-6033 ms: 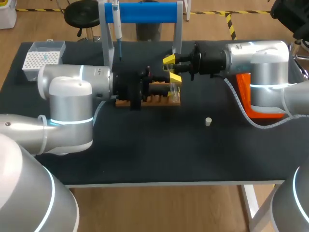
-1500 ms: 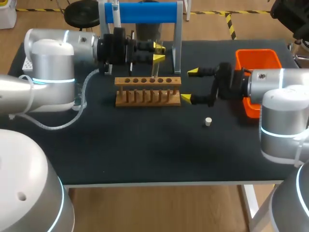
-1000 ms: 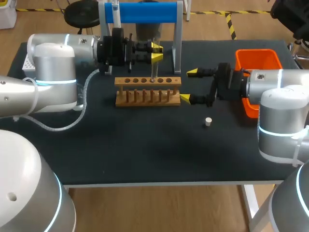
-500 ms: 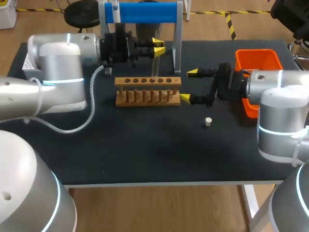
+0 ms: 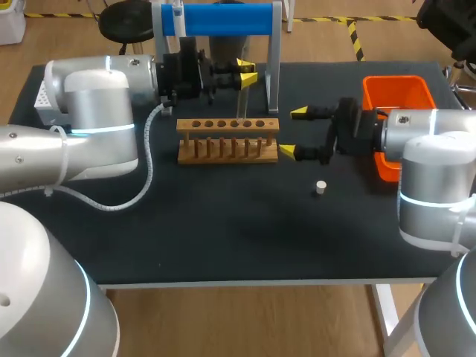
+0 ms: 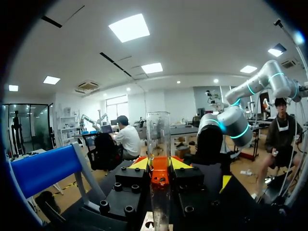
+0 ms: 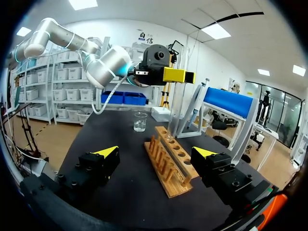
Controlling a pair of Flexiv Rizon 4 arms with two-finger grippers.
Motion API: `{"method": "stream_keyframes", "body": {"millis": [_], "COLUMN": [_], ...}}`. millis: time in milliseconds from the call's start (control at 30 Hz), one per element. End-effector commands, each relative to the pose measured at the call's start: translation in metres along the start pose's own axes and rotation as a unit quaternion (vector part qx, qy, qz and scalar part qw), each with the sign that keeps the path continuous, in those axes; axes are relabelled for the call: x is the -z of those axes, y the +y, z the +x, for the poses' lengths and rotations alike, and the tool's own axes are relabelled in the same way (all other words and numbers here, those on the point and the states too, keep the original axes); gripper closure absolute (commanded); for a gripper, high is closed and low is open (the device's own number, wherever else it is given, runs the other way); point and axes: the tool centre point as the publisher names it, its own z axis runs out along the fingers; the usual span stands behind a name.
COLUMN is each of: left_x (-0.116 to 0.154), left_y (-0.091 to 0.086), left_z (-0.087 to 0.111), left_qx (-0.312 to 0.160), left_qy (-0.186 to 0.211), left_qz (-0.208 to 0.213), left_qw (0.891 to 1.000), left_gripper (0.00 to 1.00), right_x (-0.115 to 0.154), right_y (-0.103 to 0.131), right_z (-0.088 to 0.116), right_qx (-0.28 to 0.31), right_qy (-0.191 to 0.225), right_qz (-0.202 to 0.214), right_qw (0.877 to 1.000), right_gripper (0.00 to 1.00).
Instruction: Invert the test tube, pick up the pipette, mount the tip to pipette, aspirate from beaker and dispense into the tube, eject the tip, return the pipette, and cap with the stopper.
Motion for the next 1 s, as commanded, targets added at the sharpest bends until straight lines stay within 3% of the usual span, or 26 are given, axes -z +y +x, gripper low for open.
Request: {"method": "stream_keyframes", "body": {"millis": [33, 500, 1000], "left_x": [0.000, 0.000, 0.000], "left_y": [0.000, 0.000, 0.000], "left_z": [0.001, 0.001, 0.001], "left_qx": [0.000, 0.000, 0.000], "left_qy": [-0.001, -0.001, -0.001], "left_qz": [0.000, 0.000, 0.000], "left_qw": [1.000, 1.000, 1.000], "left_gripper": [1.00, 1.00, 1.00], "right_x": [-0.009, -0.047, -0.060], "right_y": [0.002, -0.011, -0.034], "right_z": [-0.003, -0.018, -0.022], "right_qx": [0.003, 0.007, 0.000], "right_qy": [-0.012, -0.047, -0.057], "right_qz": [0.007, 0.032, 0.041], "right_qw": [1.000, 0.998, 0.998], "right_gripper": [0.00, 0.00, 0.00]}}
